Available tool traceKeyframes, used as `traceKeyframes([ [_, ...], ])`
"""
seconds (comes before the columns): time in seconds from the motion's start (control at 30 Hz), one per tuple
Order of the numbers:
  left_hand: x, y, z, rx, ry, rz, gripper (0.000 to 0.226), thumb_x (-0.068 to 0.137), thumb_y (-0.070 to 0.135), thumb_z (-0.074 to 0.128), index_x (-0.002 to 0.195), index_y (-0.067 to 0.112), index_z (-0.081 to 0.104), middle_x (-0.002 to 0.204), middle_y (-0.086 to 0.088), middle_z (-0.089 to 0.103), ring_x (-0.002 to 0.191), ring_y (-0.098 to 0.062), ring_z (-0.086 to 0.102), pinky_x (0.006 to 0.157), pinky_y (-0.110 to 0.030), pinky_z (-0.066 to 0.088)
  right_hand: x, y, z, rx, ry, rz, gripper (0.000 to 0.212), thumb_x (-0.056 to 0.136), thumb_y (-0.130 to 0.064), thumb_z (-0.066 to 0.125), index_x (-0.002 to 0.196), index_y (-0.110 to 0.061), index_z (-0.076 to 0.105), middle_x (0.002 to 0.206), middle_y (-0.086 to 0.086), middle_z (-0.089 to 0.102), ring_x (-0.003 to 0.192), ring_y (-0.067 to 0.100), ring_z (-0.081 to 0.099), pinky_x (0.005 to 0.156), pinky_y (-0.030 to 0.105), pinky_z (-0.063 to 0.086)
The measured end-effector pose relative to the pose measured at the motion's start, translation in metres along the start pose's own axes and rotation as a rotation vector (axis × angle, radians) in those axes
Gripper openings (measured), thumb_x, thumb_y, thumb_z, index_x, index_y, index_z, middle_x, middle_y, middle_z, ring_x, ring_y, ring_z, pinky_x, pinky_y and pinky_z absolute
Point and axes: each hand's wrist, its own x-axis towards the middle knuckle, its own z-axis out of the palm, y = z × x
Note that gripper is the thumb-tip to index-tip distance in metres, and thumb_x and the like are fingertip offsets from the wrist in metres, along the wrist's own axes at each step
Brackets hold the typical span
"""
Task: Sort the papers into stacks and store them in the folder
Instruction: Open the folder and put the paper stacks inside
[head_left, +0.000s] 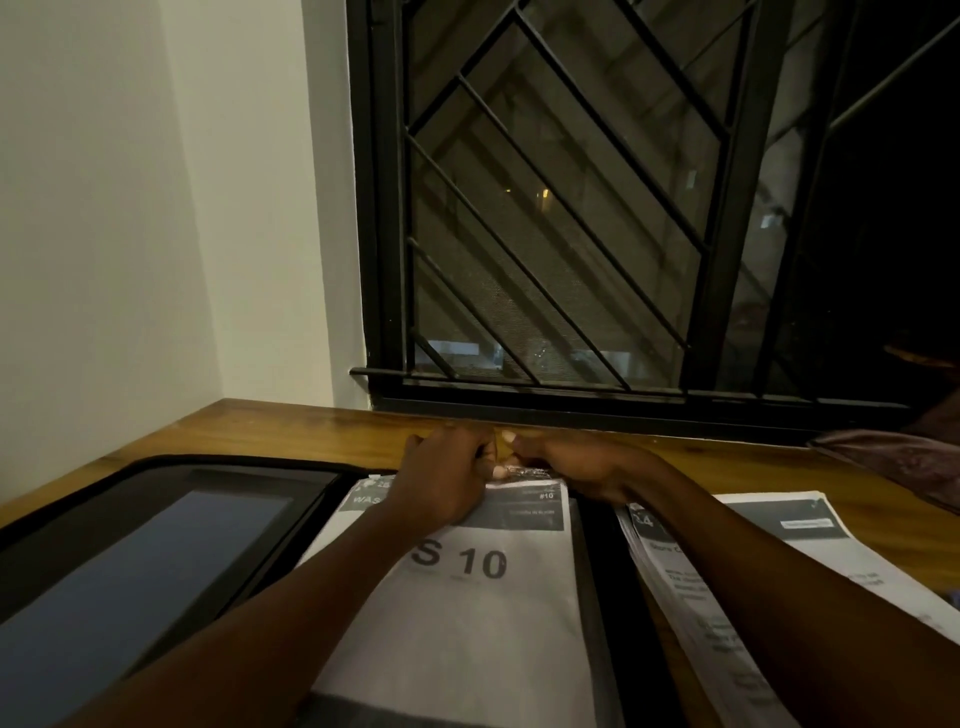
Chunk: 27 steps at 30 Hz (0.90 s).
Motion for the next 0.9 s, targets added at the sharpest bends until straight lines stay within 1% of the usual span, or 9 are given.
traceKeyframes([
  [0.07, -0.002, -0.001, 0.001, 0.009, 0.019, 0.020, 0.011, 0.094, 0.017, 0.054, 0.088, 0.026, 0.057, 0.099, 0.001, 0.065, 0.102, -0.019, 0.057, 0.103, -0.043, 0.038, -0.003, 0.000, 0.001, -0.017, -0.031, -0.025, 0.045, 0.092, -0.049, 0.050, 0.107, -0.011, 0.068, 0.102, 0.007, 0.071, 0.089, 0.014, 0.066, 0.080, 0.026, 0.053],
  [0.17, -0.004, -0.001, 0.004, 0.016, 0.061, 0.051, 0.014, 0.096, 0.021, 0.049, 0.085, 0.028, 0.053, 0.089, 0.004, 0.060, 0.098, -0.020, 0.056, 0.094, -0.036, 0.033, -0.003, 0.003, 0.003, -0.187, -0.099, -0.023, 0.044, 0.085, -0.043, 0.064, 0.102, -0.003, 0.070, 0.096, 0.009, 0.071, 0.084, 0.014, 0.063, 0.088, 0.031, 0.051],
  [0.27, -0.006, 0.000, 0.007, 0.028, 0.105, 0.055, 0.016, 0.096, 0.022, 0.049, 0.081, 0.029, 0.048, 0.082, 0.009, 0.054, 0.091, -0.019, 0.055, 0.088, -0.033, 0.029, -0.004, 0.005, 0.004, -0.199, -0.083, -0.025, 0.037, 0.085, -0.040, 0.066, 0.099, -0.007, 0.073, 0.097, 0.009, 0.072, 0.084, 0.013, 0.064, 0.089, 0.029, 0.051],
  [0.33, -0.008, 0.000, 0.008, 0.048, 0.131, 0.064, 0.015, 0.095, 0.021, 0.050, 0.082, 0.029, 0.048, 0.077, 0.011, 0.051, 0.087, -0.019, 0.054, 0.088, -0.033, 0.029, -0.008, 0.001, 0.005, -0.220, -0.096, -0.004, 0.039, 0.086, -0.045, 0.063, 0.098, -0.010, 0.074, 0.099, 0.007, 0.073, 0.087, 0.014, 0.066, 0.089, 0.029, 0.051],
  [0.47, -0.007, 0.000, 0.006, 0.052, 0.116, 0.057, 0.015, 0.092, 0.015, 0.051, 0.084, 0.028, 0.051, 0.078, 0.008, 0.057, 0.083, -0.017, 0.053, 0.091, -0.034, 0.034, -0.013, -0.005, 0.005, -0.292, -0.071, 0.014, 0.039, 0.084, -0.057, 0.058, 0.085, -0.023, 0.075, 0.088, -0.001, 0.073, 0.081, 0.009, 0.066, 0.082, 0.025, 0.051],
  [0.57, -0.008, -0.009, -0.004, -0.073, -0.002, 0.057, 0.017, 0.094, 0.030, 0.056, 0.077, 0.026, 0.055, 0.074, 0.005, 0.062, 0.076, -0.015, 0.058, 0.082, -0.037, 0.043, -0.018, 0.000, -0.001, -0.318, 0.047, -0.076, 0.032, 0.082, -0.053, 0.064, 0.082, -0.024, 0.075, 0.082, -0.005, 0.071, 0.080, 0.011, 0.064, 0.078, 0.028, 0.050],
  [0.67, -0.014, -0.024, -0.020, -0.083, -0.112, 0.026, 0.033, 0.092, 0.052, 0.055, 0.078, 0.022, 0.060, 0.068, 0.006, 0.063, 0.068, -0.009, 0.059, 0.077, -0.036, 0.043, -0.031, 0.006, -0.007, -0.305, 0.165, -0.108, 0.033, 0.082, -0.048, 0.067, 0.084, -0.015, 0.073, 0.084, 0.003, 0.071, 0.081, 0.016, 0.064, 0.076, 0.031, 0.048],
  [0.77, -0.020, -0.045, -0.035, 0.038, -0.164, -0.033, 0.037, 0.086, 0.059, 0.059, 0.076, 0.023, 0.060, 0.079, 0.007, 0.062, 0.080, -0.009, 0.057, 0.085, -0.039, 0.044, -0.047, 0.010, -0.006, -0.232, 0.163, -0.108, 0.030, 0.077, -0.039, 0.075, 0.086, -0.011, 0.069, 0.084, 0.008, 0.070, 0.075, 0.016, 0.062, 0.074, 0.034, 0.051],
  [0.9, -0.032, -0.064, -0.044, 0.054, -0.151, -0.062, 0.032, 0.080, 0.057, 0.067, 0.069, 0.029, 0.057, 0.086, 0.005, 0.061, 0.089, -0.018, 0.058, 0.082, -0.040, 0.049, -0.055, 0.016, 0.002, -0.153, 0.244, -0.144, 0.022, 0.070, -0.016, 0.082, 0.079, -0.021, 0.063, 0.081, 0.004, 0.068, 0.080, 0.024, 0.065, 0.078, 0.041, 0.055],
])
